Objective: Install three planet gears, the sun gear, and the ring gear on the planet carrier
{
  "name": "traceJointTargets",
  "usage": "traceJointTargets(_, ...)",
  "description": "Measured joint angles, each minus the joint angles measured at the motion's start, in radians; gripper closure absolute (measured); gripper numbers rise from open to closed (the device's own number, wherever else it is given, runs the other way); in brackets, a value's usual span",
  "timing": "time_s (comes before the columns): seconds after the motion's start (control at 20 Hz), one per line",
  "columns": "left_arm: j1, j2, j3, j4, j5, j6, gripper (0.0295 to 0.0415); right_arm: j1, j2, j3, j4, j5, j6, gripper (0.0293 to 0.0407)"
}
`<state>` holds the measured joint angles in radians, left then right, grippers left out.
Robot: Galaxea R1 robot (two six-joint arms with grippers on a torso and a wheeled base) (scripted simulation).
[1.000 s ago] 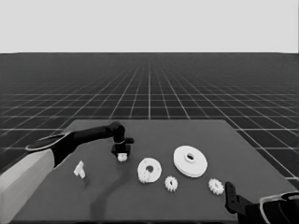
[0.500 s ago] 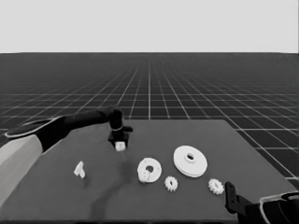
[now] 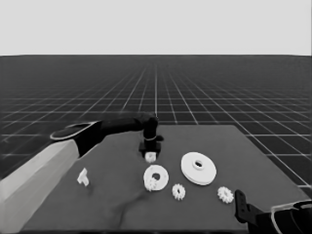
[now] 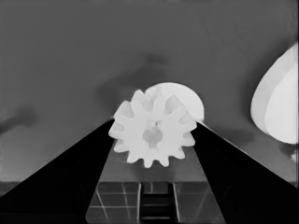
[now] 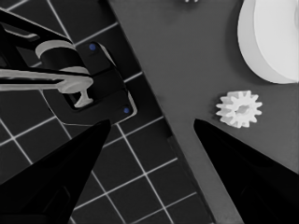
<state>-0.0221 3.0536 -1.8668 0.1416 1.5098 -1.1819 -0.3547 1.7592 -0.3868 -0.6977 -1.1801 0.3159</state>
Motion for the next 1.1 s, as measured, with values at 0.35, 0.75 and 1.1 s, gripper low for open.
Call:
traceJointTargets(0.35,0.116,0.042,-0.102,0.101,-0.055,0.046,0.0398,0.0,0.0,0.0,0.0,0.0,0.0,0.0315)
traceJointTargets(0.75,0.142,0.054,-0.137,0.124,-0.073,0.064,0.0366,0.0,0.0,0.0,0.0,0.0,0.0,0.0315)
traceJointTargets(1.1,0.142,0.054,-0.137,0.124,-0.074,0.064,0.0326,0.0,0.0,0.0,0.0,0.0,0.0,0.0315)
